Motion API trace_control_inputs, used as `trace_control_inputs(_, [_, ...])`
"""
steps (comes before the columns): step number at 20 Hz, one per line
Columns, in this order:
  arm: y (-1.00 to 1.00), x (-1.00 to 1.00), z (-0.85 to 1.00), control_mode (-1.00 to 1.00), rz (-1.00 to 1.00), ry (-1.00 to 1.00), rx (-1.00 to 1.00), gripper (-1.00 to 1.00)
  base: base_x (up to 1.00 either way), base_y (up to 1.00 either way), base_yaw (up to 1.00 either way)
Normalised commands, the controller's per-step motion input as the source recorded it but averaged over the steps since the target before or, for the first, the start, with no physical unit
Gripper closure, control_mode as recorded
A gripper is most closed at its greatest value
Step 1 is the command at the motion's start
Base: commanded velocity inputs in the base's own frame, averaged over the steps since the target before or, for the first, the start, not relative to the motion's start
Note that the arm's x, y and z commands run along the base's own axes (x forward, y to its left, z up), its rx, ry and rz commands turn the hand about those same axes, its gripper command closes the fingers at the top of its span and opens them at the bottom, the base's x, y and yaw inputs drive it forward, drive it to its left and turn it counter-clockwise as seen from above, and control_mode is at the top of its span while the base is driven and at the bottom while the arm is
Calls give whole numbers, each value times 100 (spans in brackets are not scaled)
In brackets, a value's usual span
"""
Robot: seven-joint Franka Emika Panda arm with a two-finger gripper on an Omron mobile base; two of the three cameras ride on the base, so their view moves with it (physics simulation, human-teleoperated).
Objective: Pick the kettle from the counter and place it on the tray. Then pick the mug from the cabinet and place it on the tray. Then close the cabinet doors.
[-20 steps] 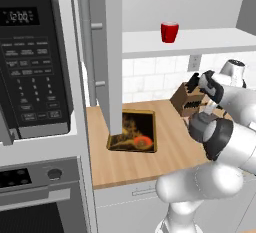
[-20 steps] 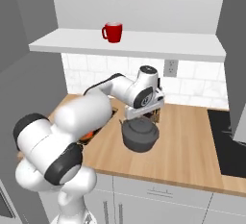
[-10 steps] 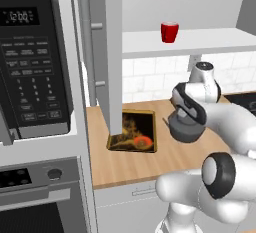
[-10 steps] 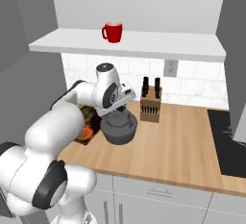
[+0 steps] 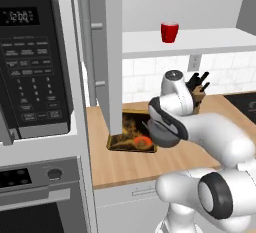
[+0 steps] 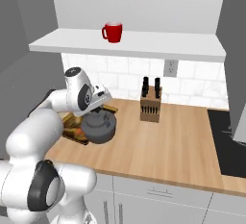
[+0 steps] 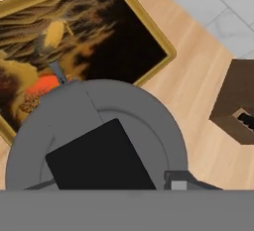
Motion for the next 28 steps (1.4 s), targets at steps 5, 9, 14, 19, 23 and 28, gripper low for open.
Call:
trace_control_inputs(5, [37,25,-5,-100,-7,0,0,100,0,0,0])
trace_control_inputs(9, [33,37,-1,-100,-10,0,0,100,0,0,0])
trace_control_inputs(14, [33,49,0,-100,-12,0,0,100,0,0,0])
trace_control_inputs(19, [32,55,-2,-100,-12,0,0,100,0,0,0])
trace_control_inputs(23, [27,55,-4,-100,-12,0,0,100,0,0,0])
trace_control_inputs(28, [19,55,-10,-100,-11,0,0,100,0,0,0])
